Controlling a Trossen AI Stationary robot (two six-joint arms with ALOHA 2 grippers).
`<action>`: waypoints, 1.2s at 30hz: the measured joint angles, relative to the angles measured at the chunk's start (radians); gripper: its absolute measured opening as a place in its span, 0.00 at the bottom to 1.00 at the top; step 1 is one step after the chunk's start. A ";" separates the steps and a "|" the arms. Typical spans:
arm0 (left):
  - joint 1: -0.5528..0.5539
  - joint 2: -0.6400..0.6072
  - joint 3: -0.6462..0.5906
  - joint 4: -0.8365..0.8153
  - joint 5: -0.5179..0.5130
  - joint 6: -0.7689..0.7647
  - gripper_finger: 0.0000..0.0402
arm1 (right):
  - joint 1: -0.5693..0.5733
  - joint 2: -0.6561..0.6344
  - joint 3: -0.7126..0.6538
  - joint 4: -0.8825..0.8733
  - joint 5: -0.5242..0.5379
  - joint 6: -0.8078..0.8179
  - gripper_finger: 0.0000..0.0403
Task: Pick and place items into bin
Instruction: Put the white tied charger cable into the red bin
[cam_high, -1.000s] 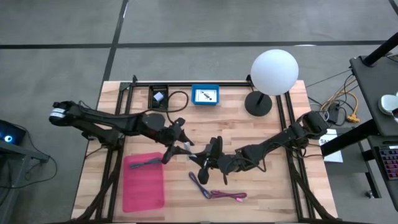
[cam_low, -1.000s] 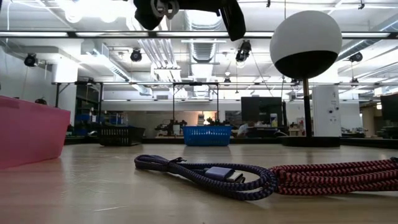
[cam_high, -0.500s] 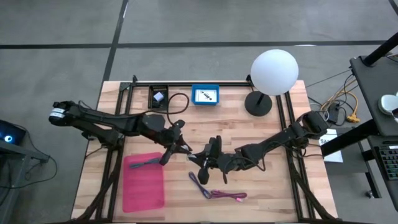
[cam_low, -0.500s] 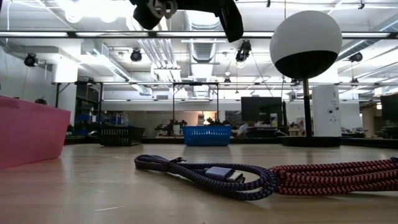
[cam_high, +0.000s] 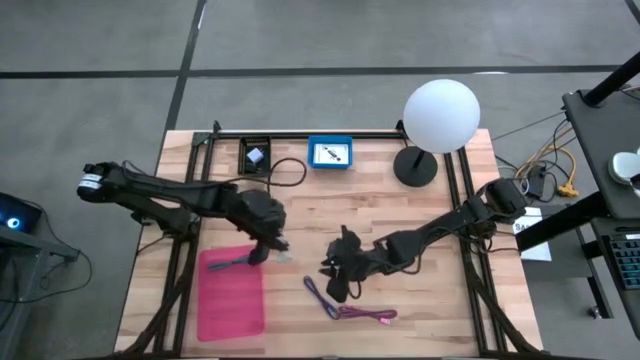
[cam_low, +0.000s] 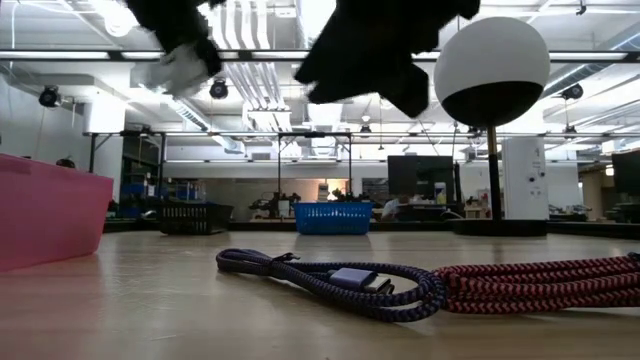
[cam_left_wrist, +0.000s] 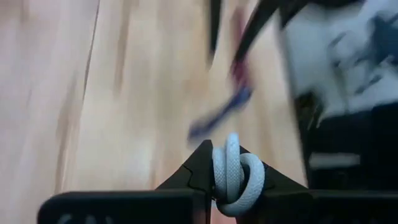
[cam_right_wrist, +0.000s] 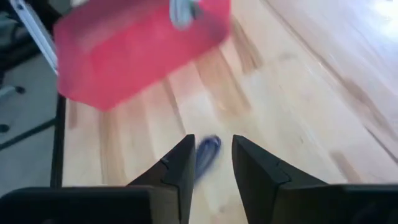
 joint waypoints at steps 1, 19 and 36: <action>0.000 0.000 0.010 -0.085 0.000 -0.016 0.04 | 0.000 0.000 0.000 -0.021 0.000 0.018 0.24; -0.001 0.002 -0.042 -0.658 0.076 -0.177 0.04 | 0.000 0.000 -0.001 -0.089 0.001 0.032 0.19; -0.001 0.002 -0.049 -0.644 0.107 -0.172 0.27 | 0.001 0.000 -0.002 -0.089 0.002 0.027 0.19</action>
